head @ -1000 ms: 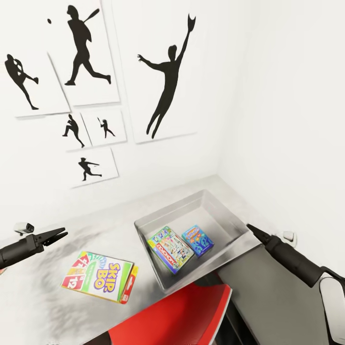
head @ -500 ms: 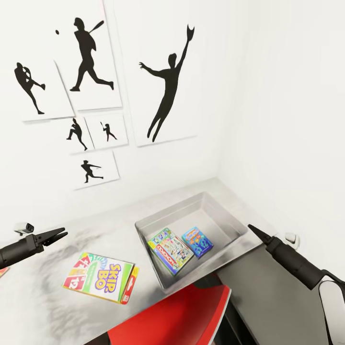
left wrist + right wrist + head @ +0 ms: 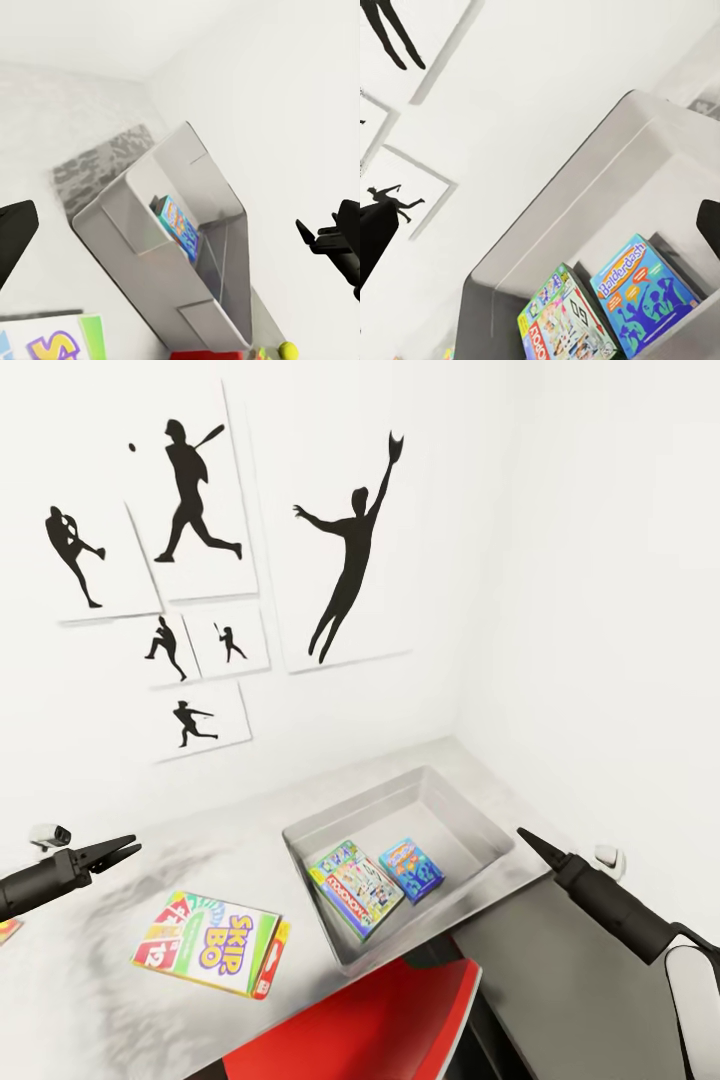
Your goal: Put all the toys in the child's room - the three board games (two on the bed and one on the table), the two jigsaw puzzles on the table, and the tennis ball on the table - inside the toy box on the table in the child's room.
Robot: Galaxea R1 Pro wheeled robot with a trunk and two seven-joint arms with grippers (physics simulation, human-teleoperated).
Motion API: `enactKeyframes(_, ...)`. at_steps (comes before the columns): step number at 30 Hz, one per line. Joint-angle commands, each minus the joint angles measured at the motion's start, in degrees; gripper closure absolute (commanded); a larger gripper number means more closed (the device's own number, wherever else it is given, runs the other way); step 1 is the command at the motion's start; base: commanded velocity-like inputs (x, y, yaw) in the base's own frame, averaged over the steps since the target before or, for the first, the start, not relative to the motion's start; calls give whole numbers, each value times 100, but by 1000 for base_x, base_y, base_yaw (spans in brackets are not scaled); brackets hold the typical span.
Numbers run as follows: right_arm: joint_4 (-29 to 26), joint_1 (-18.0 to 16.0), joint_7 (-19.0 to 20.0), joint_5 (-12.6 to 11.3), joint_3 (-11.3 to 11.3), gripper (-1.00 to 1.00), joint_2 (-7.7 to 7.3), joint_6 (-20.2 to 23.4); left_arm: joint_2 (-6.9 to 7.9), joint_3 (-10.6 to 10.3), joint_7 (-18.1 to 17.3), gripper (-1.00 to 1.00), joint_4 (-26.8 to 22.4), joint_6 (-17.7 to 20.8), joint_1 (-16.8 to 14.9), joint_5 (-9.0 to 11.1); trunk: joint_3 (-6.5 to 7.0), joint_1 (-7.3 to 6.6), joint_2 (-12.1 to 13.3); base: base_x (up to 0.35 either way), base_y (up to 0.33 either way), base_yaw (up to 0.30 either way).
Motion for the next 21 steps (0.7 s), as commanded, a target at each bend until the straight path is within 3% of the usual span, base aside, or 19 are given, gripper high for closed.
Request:
enactKeyframes(1, -1, -5, 12, -9, -8, -100, 2, 34, 1, 4, -25, -100, 0, 58, -5, -8, -2, 3, -11, -63, 0, 0)
enactKeyframes(11, -1, -5, 12, -12, -8, -100, 2, 32, 0, 8, -25, -100, 0, 55, -5, -8, 92, 3, -11, -114, 0, 0)
enactKeyframes(21, -1, -4, 12, -11, -8, -100, 9, 16, 2, 8, -25, -100, 0, 54, -5, -8, 186, 3, -11, -18, 0, 0)
